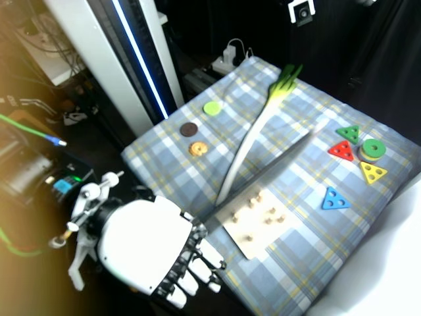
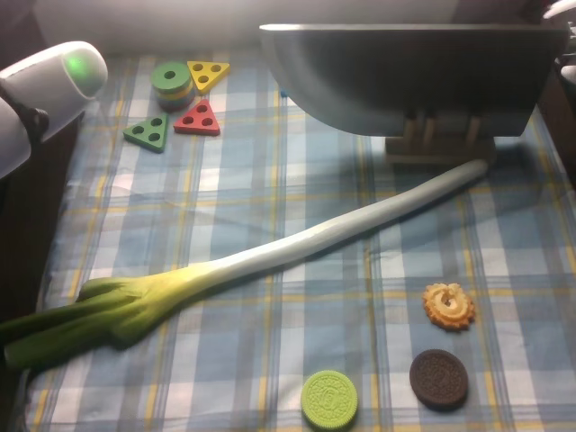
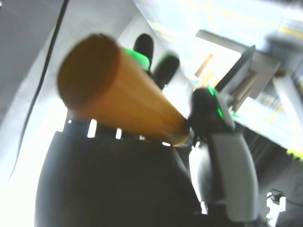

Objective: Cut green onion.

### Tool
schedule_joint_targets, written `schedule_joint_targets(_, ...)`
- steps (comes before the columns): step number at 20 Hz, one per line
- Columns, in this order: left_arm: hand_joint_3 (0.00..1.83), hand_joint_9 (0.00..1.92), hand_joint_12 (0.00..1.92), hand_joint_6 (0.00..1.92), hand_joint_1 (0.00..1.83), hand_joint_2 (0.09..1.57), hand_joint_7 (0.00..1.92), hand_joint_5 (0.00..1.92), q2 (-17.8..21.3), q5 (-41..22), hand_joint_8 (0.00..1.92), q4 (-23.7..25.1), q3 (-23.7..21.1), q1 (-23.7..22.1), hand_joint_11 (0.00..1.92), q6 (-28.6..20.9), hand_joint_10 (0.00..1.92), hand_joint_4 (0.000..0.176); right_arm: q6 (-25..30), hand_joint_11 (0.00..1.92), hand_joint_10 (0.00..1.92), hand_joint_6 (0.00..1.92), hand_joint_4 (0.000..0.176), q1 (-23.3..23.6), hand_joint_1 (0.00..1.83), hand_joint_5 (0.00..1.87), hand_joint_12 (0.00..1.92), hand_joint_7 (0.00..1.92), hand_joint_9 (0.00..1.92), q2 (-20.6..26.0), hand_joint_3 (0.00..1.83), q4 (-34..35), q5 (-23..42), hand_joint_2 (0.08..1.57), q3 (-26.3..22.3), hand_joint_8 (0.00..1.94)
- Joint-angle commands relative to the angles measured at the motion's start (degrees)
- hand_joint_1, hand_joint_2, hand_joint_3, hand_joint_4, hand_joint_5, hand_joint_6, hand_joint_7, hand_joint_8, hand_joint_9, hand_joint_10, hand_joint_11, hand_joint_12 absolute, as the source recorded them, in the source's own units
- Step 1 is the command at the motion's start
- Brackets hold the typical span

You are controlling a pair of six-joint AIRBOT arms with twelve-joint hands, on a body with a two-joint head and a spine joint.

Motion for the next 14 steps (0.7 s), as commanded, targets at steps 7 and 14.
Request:
schedule_joint_targets(7,0.00,0.09,0.20,0.01,0.00,1.45,0.06,0.07,0.5,-8.1,0.02,0.3,0.1,0.0,0.01,-0.3,0.00,0.000,-0.3,0.00,0.00,0.00,0.051,-0.8,0.69,0.00,0.65,0.15,0.13,2.2,0.00,0.4,7.1,1.01,-1.5,0.00)
schedule_joint_targets(14,0.00,0.07,0.20,0.00,0.00,1.50,0.05,0.05,0.6,-9.1,0.00,-0.6,0.3,0.3,0.00,-0.3,0.01,0.000,-0.3,0.00,0.00,0.00,0.176,-0.7,0.86,0.00,0.00,0.00,0.00,8.7,0.00,0.5,17.7,0.98,-7.7,0.00)
